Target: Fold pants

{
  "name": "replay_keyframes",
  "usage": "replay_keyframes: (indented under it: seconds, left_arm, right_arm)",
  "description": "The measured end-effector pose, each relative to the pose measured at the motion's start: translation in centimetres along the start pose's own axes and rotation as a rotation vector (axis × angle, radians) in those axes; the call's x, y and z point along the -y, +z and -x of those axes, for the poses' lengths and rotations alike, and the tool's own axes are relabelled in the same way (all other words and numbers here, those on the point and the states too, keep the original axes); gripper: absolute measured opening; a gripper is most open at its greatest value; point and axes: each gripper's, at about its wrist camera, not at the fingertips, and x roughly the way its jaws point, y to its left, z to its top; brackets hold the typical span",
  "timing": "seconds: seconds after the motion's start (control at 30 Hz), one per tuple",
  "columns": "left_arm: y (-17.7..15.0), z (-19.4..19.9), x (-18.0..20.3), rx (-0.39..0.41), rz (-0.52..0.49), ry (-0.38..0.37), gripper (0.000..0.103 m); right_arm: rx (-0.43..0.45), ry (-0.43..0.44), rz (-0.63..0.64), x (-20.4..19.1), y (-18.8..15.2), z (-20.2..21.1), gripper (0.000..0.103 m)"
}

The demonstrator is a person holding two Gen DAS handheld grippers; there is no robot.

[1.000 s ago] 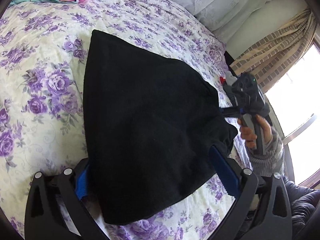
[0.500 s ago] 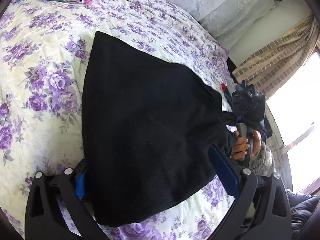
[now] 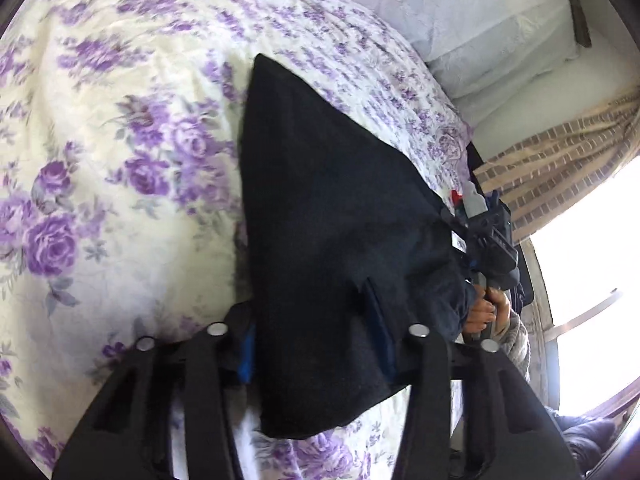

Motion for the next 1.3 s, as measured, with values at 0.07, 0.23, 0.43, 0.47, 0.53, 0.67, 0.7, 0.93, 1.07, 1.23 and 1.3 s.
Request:
replay_keyframes:
  seconds: [0.07, 0.23, 0.43, 0.47, 0.53, 0.67, 0.7, 0.93, 1.07, 1.23, 1.3]
  left_arm:
    - [-0.1, 0.2, 0.8, 0.013, -0.010, 0.033, 0.034]
    - [-0.7, 1.7, 3.2, 0.062, -0.071, 0.007, 0.017]
    - [-0.1, 0.8, 3.6, 0.062, -0.102, 0.022, 0.014]
    - [0.2, 0.7, 3.2, 0.059, -0.078, 0.015, 0.013]
    - [0.6, 1.0, 3.6, 0.067, -0.076, -0.004, 0.013]
    - [1.9, 2.0, 7.2, 0.111, -0.231, 0.011, 0.013]
    - [2.6, 2.1, 8.3, 0.121, -0.265, 0.013, 0.013]
    - [10.4, 0.6, 12.4, 0.193, -0.354, 0.025, 0.012]
    - [17.0, -1.6, 14.1, 0.216, -0.394, 0.051, 0.012]
    - [25.6, -5.3, 15.4, 0.266, -0.457, 0.131, 0.012]
    - [28.7, -7.3, 14.8, 0.268, -0.446, 0.140, 0.012]
  right_arm:
    - [0.012, -0.045, 0.047, -0.8, -0.3, -0.2, 0.033]
    - [0.057, -0.088, 0.196, -4.7, -1.6, 0.9, 0.028]
    - [0.066, -0.122, 0.216, -4.5, -2.0, 1.5, 0.026]
    - [0.070, -0.115, 0.192, -4.0, -1.9, 1.6, 0.026]
    - [0.074, -0.109, 0.203, -4.3, -1.9, 2.0, 0.025]
    - [0.081, -0.131, 0.302, -7.5, -1.4, 2.6, 0.025]
    - [0.092, -0.135, 0.318, -8.3, -0.9, 3.0, 0.025]
    - [0.193, -0.166, 0.363, -10.8, 5.9, 5.4, 0.025]
    - [0.241, -0.197, 0.381, -11.6, 12.2, 5.3, 0.025]
    - [0.296, -0.204, 0.355, -10.3, 21.3, 3.3, 0.025]
    - [0.313, -0.204, 0.350, -9.2, 24.4, 2.0, 0.025]
